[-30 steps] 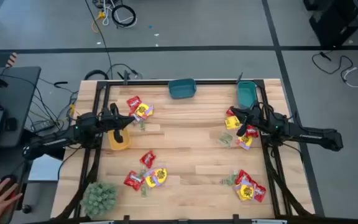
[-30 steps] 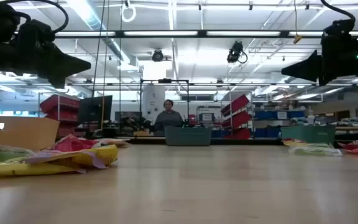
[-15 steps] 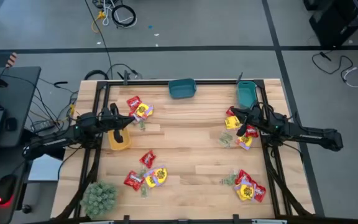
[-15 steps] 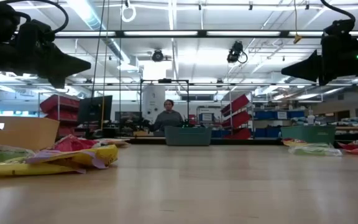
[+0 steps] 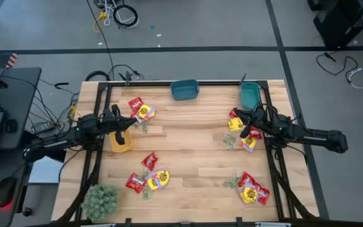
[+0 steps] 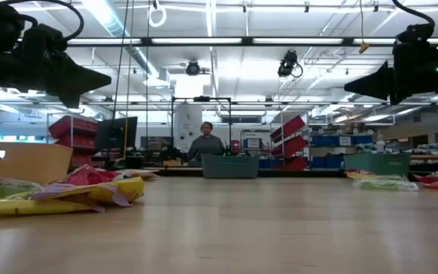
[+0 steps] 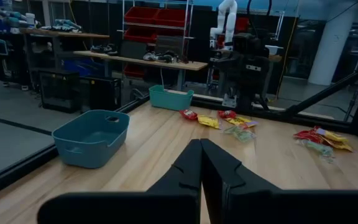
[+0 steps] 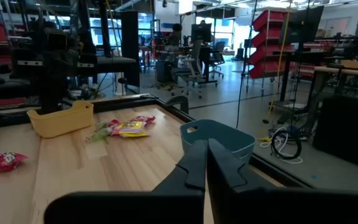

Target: Sort candy

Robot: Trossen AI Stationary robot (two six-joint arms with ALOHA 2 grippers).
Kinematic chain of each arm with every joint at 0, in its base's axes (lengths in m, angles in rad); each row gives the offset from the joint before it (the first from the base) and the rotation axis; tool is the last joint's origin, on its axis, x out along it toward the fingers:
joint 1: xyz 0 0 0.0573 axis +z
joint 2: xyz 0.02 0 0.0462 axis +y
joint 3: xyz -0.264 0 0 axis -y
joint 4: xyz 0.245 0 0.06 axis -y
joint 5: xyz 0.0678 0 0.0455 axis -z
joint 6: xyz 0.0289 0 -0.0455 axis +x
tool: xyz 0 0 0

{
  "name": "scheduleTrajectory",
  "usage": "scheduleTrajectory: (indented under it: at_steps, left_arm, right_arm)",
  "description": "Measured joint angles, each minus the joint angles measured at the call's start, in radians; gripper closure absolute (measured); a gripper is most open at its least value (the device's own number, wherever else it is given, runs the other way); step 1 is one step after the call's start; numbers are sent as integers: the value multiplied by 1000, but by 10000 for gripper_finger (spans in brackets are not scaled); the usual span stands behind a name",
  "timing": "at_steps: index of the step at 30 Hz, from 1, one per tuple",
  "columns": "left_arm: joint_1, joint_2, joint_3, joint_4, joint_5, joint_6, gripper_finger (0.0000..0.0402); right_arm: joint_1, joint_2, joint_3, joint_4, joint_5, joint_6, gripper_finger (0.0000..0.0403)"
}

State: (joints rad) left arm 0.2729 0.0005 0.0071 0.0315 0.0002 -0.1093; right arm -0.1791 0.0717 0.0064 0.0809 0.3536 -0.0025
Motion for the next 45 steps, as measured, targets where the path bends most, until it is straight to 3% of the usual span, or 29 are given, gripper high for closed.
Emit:
scheduleTrajectory:
  at_steps: [39,45]
  left_arm:
    - [0,0,0,0,0,0,394]
    - [0,0,0,1,0,-158,394]
  right_arm:
    - [0,0,0,1,0,0,400]
    - [0,0,0,90,0,0,400]
